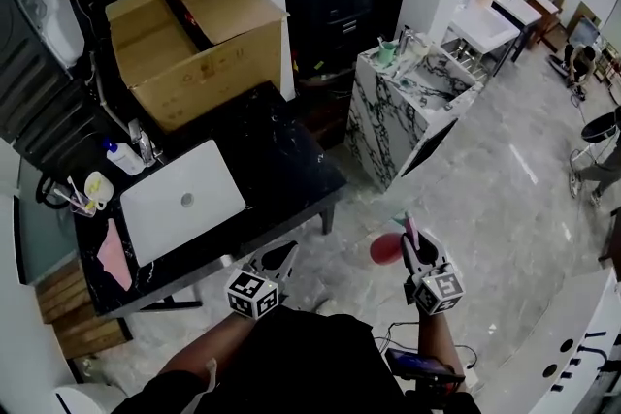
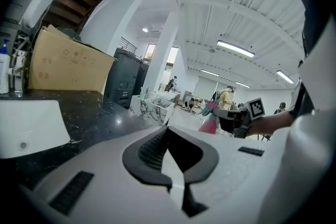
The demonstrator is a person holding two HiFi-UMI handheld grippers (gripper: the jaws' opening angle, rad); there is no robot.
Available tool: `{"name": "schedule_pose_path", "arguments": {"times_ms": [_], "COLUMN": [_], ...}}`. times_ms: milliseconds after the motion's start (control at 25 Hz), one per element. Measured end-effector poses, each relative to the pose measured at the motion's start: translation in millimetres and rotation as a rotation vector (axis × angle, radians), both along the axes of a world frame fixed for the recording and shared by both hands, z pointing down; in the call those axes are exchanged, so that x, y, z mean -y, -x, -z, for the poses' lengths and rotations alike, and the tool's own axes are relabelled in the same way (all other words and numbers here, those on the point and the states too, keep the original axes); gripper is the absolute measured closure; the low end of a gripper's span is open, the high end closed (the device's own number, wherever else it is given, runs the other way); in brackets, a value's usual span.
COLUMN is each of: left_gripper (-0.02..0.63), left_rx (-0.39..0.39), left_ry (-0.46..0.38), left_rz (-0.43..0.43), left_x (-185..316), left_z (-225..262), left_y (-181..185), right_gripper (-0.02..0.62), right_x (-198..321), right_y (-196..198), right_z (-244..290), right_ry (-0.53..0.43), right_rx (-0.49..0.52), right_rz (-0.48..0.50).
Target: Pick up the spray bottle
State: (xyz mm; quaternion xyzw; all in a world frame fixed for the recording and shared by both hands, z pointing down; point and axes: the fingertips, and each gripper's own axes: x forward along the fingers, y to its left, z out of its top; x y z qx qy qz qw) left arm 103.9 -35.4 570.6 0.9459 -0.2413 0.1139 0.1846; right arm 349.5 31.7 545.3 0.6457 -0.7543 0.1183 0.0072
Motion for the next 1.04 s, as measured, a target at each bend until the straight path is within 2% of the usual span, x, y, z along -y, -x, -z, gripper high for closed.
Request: {"name": "schedule_pose_path", "arguments": {"times_ms": [600,1040], "left_gripper": [0.598,0.598], "left_rx": [0.009,0.021], "left_ry": [-0.037,-0.042], "left_rz": [-0.096,-0.126], "left_x": [-16.1,-21.6], "left_z": [8.2,6.7], "left_y": [-60.4,-69.2], "right_gripper": [0.488,0.488], "right_x": [-22.4,-30.6], "right_y": [-35.2,-39.4], "right_z": [-1.0,-2.3], "right_ry": [-0.041,-0.054], "right_rx": [0.021,0.040], "right_rz": [-0.017,-0.037]}}
